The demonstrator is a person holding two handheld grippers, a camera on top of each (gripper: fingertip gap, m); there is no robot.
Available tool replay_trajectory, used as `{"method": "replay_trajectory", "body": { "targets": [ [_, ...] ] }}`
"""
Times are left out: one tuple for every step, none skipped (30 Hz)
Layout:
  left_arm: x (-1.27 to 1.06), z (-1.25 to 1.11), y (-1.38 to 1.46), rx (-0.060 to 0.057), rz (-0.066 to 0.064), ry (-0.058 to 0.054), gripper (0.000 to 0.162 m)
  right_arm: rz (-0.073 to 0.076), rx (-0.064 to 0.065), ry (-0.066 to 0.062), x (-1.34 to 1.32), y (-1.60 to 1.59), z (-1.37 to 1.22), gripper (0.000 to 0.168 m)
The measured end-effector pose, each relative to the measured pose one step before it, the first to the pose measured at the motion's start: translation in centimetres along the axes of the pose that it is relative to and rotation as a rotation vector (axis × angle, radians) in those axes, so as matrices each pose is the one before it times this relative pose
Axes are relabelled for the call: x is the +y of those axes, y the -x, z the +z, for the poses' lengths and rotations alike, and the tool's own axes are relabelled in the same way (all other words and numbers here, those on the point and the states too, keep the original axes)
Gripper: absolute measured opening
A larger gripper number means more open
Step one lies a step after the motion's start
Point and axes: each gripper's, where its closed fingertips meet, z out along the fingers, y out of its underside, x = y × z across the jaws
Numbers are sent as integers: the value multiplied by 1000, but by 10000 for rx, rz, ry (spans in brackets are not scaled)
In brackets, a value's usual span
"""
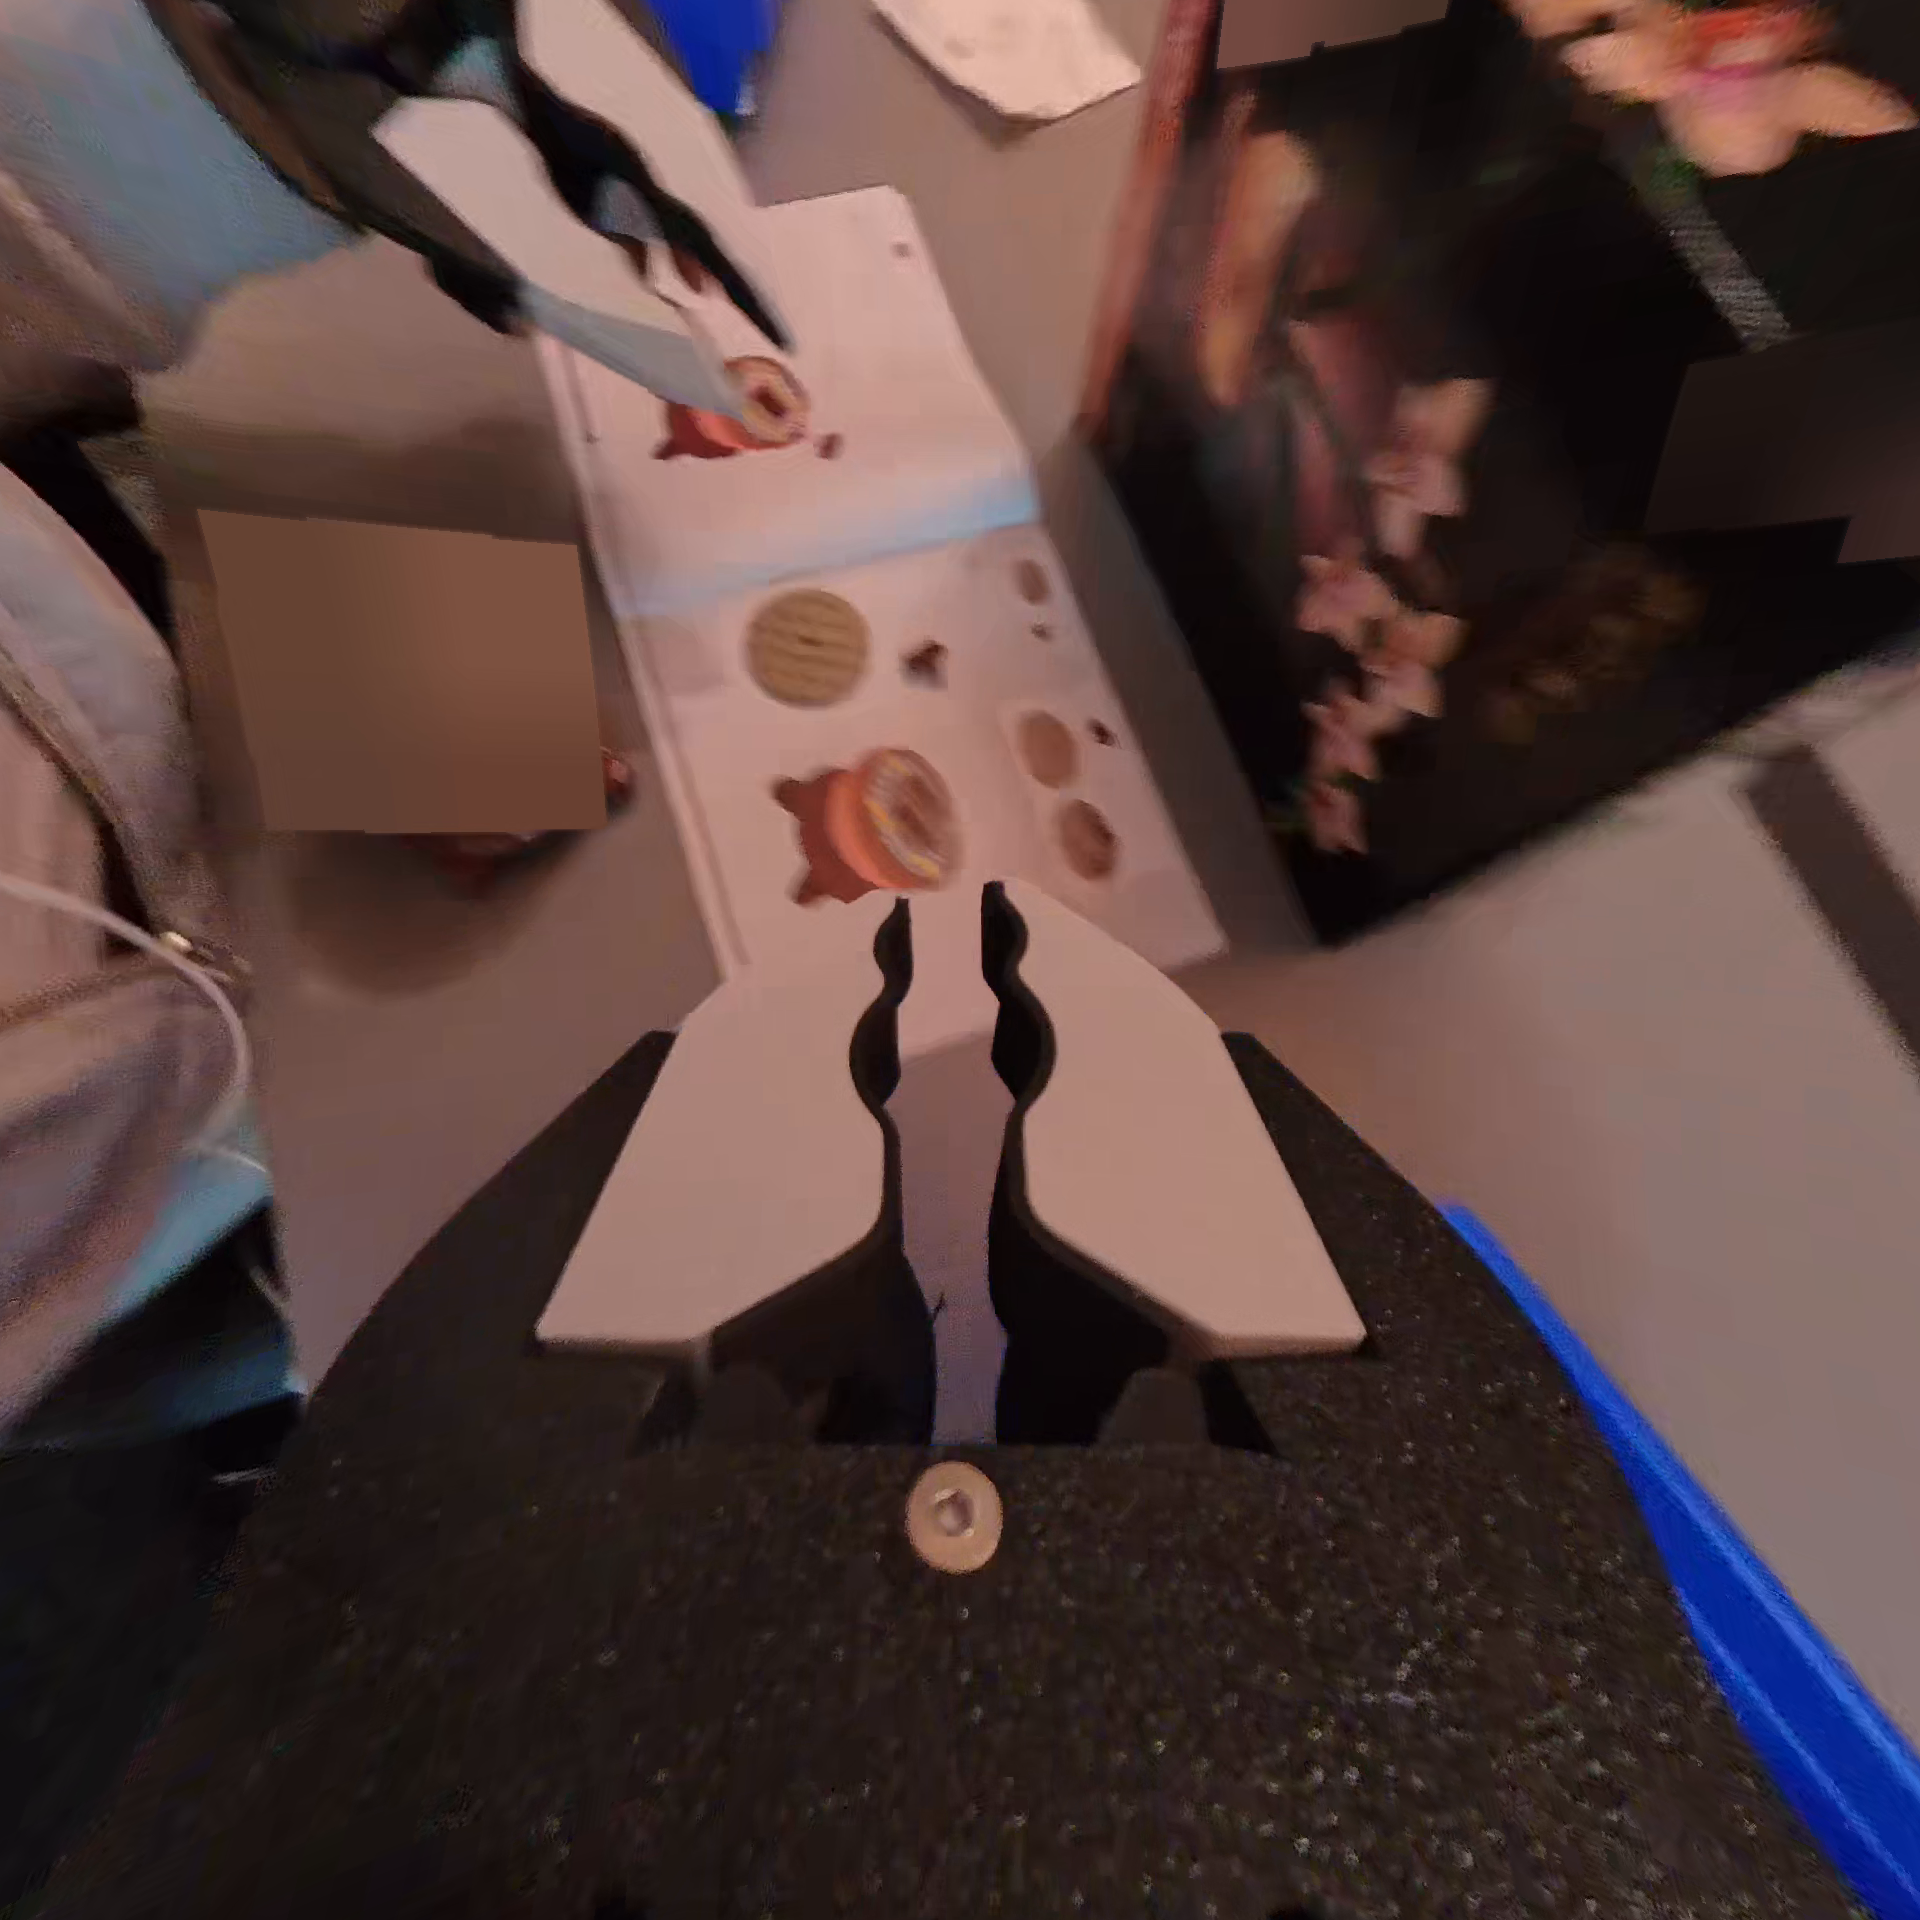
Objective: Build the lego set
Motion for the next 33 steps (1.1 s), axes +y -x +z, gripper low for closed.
{"method": "replay_trajectory", "body": {
  "targets": [
    [-136,867,-21,130,137,408,18,283,-283,92,-671,1459,1663,13],
    [13,883,-59,206,363,438,12,275,-160,-18,-493,1316,1766,13],
    [307,933,-257,412,463,527,8,107,72,9,-196,822,1781,13],
    [631,1006,-210,451,409,629,7,-71,390,-87,-75,105,1816,13],
    [856,1084,-17,362,338,652,5,-195,498,-153,116,-305,1931,13],
    [878,1106,57,314,262,545,5,-295,269,-148,243,-305,1958,13],
    [748,1028,8,323,161,381,4,-209,178,-159,316,-473,1898,13],
    [576,853,-44,300,87,270,4,-210,-26,34,639,-448,1735,13],
    [368,549,-88,253,93,179,3,-245,-311,167,770,-245,1440,13],
    [111,268,-95,182,107,43,3,-206,-287,305,761,-344,1001,14],
    [-95,93,-75,134,78,-92,3,-257,-294,305,536,-276,563,14],
    [-201,42,20,68,3,-175,3,-282,-169,141,248,-324,256,14],
    [-168,75,101,31,-69,-161,3,-199,57,-25,2,-524,58,14],
    [-46,122,77,48,-57,-77,3,-177,-218,-123,-159,-45,33,13],
    [-22,160,67,36,1,-68,3,-80,-300,-114,-182,150,95,12],
    [-30,192,35,42,9,-60,3,-34,-147,15,-25,-20,156,12],
    [47,225,-12,60,-19,11,3,-70,-27,99,97,-145,169,12],
    [109,214,-35,48,-30,63,3,-123,5,79,69,-133,193,12],
    [135,201,-61,41,-24,78,3,-148,-68,16,-20,-12,236,10],
    [53,150,-50,31,-36,12,3,-154,-190,-47,-120,205,269,9],
    [-71,55,-21,20,-62,-63,3,-122,-176,-75,-156,199,277,7],
    [29,5,-12,36,-75,11,3,-61,-81,-145,-282,56,206,6],
    [19,-9,16,40,-73,11,3,-34,-18,-69,-172,-47,167,5],
    [12,-2,3,51,-55,-9,3,8,-43,-158,-307,-15,98,4],
    [27,-23,26,35,-37,-19,3,30,-46,-175,-357,-23,-14,4],
    [36,-32,80,7,-40,-24,3,64,-95,-285,-551,88,-84,4],
    [35,-26,52,16,-75,-41,4,66,-74,-296,-586,89,-108,4],
    [36,-35,42,13,-70,-23,4,7,-34,-129,-368,55,-64,3],
    [83,-100,86,-35,-27,27,5,-77,9,88,-43,6,20,3],
    [158,-182,183,-102,-3,89,6,-124,35,177,92,-9,105,3],
    [211,-279,244,-138,-2,127,7,-114,35,183,124,-28,192,3],
    [210,-362,263,-131,-16,102,9,-92,-27,136,63,49,267,3],
    [104,-394,231,-101,-38,6,10,-63,-21,57,-28,24,312,3]
  ]
}}
